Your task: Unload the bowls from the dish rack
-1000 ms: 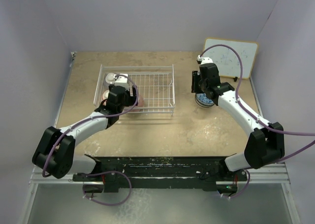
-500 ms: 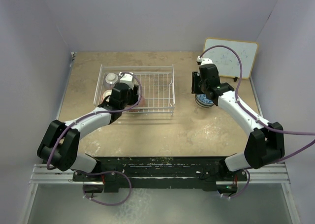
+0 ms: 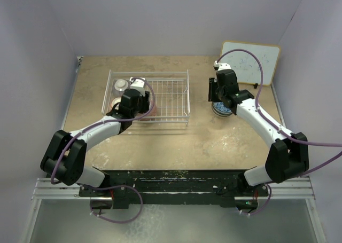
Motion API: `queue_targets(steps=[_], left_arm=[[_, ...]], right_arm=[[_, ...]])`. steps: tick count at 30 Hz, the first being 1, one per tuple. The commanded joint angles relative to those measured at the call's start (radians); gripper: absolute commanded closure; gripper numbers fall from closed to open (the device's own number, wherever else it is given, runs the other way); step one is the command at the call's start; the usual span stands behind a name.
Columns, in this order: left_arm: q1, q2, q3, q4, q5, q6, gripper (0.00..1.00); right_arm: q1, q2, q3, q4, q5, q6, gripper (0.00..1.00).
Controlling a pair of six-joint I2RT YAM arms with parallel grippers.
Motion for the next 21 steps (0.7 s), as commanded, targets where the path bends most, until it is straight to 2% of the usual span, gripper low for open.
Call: queue_targets(steps=[1,13,21], left_arm=[[0.003,-0.008,0.051,-0.001,0.030,-0.007,1.00],[0.003,-0.009,0.126,0.012,0.037,0.012,1.00],[0.003,-0.023,0.138,0.035,0.025,-0.011,1.00]], right_arm=[[0.000,-0.006,0.005,0.039,0.009,-0.003,0.60],[0.000,-0.044,0.009,0.058,-0.044,0.006,0.61],[0.000,-0.093,-0.009,0.150,-0.191,0.063,0.61]])
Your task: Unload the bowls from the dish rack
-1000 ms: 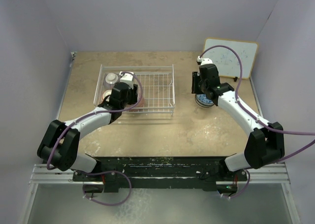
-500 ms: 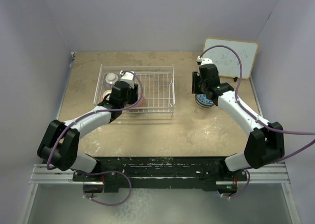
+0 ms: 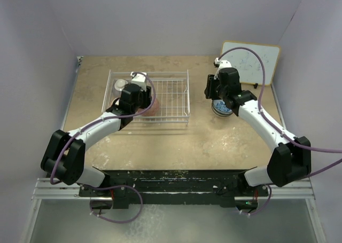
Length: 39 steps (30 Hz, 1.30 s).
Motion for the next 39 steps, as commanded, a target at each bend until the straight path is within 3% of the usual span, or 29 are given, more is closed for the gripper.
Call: queue_targets(steps=[1,8,16,24,39], left_arm=[[0.003,-0.033,0.044,0.091,-0.007,-0.017,1.00],[0.004,-0.059,0.032,0.140,0.054,-0.052,1.00],[0.014,-0.104,0.013,0.190,0.066,-0.108,1.00],[0.044,-0.097,0.001,0.249,0.237,-0.226,1.00],[0.122,-0.095,-0.115,0.533,0.417,-0.511,1.00]], right_arm=[[-0.001,-0.071,-0.015,0.125,-0.131,0.057,0.61],[0.000,-0.049,-0.076,0.348,-0.511,0.195,0.58],[0.000,0.036,-0.167,0.699,-0.752,0.439,0.47],[0.000,0.056,-0.176,0.722,-0.757,0.451,0.38],[0.001,0.119,-0.209,0.889,-0.827,0.556,0.37]])
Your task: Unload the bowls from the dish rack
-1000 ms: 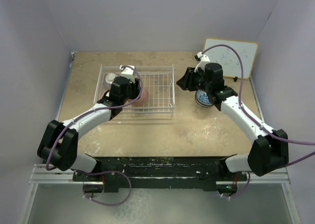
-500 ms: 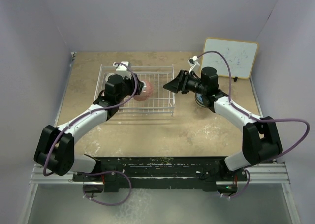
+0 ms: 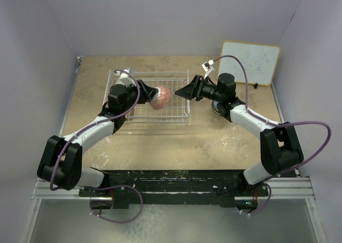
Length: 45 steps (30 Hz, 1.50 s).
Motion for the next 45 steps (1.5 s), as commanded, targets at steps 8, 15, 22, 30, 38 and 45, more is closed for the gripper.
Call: queue_targets(steps=[8,15,22,30,38,45], left_arm=[[0.023,0.010,-0.070,0.421,0.107,-0.239,1.00],[0.024,0.030,-0.110,0.528,0.124,-0.281,1.00],[0.022,0.078,-0.138,0.655,0.153,-0.349,1.00],[0.023,0.115,-0.136,0.711,0.176,-0.370,1.00],[0.023,0.119,-0.149,0.730,0.185,-0.369,1.00],[0.022,0.118,-0.150,0.728,0.191,-0.360,1.00]], right_arm=[[0.001,0.036,-0.012,0.148,-0.055,0.078,0.37],[0.007,0.059,-0.022,0.220,-0.089,0.120,0.39],[0.027,0.095,-0.021,0.325,-0.134,0.181,0.39],[0.047,0.131,-0.028,0.468,-0.161,0.273,0.47],[0.053,0.167,-0.039,0.565,-0.170,0.334,0.63],[0.054,0.172,-0.047,0.606,-0.169,0.352,1.00]])
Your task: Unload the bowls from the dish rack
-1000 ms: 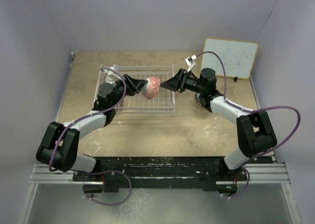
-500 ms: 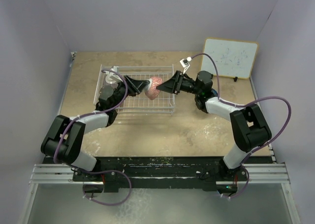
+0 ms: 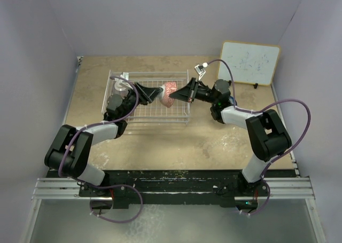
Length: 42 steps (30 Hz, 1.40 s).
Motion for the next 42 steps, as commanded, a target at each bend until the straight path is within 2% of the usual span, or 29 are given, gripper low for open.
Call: queue_targets(steps=[1,5,7,10,13,16,18,23,28,35,39,42], left_arm=[[0.006,-0.013,0.011,0.111,0.005,-0.010,1.00],[0.006,-0.012,0.012,0.114,0.010,-0.006,0.97],[0.007,-0.017,0.008,0.119,0.008,-0.005,0.86],[0.007,-0.034,0.000,0.116,0.009,0.021,0.52],[0.007,-0.075,-0.001,0.064,0.003,0.067,0.40],[0.006,-0.146,-0.012,-0.021,-0.045,0.133,0.38],[0.007,-0.196,-0.016,-0.094,-0.085,0.188,0.37],[0.006,-0.274,-0.024,-0.230,-0.164,0.280,0.36],[0.007,-0.273,-0.022,-0.247,-0.164,0.292,0.36],[0.007,-0.303,-0.004,-0.365,-0.154,0.352,0.35],[0.007,-0.314,0.004,-0.429,-0.140,0.372,0.35],[0.006,-0.322,-0.002,-0.464,-0.148,0.393,0.34]], right_arm=[[0.005,-0.016,-0.003,0.109,-0.019,0.003,1.00],[0.006,-0.022,-0.006,0.122,-0.021,0.002,1.00],[0.007,-0.025,-0.006,0.124,-0.029,-0.002,1.00],[0.006,-0.035,-0.002,0.102,-0.044,-0.011,1.00],[0.007,-0.054,0.005,0.043,-0.058,-0.044,1.00],[0.006,-0.089,0.022,-0.050,-0.057,-0.111,1.00],[0.007,-0.127,0.042,-0.171,-0.040,-0.191,1.00],[0.008,-0.260,0.170,-0.677,0.122,-0.542,1.00],[0.008,-0.370,0.248,-0.992,0.296,-0.721,1.00],[0.008,-0.469,0.436,-1.459,0.595,-0.870,1.00],[0.008,-0.373,0.570,-1.750,0.870,-0.965,1.00],[0.008,-0.316,0.584,-1.830,1.044,-0.957,1.00]])
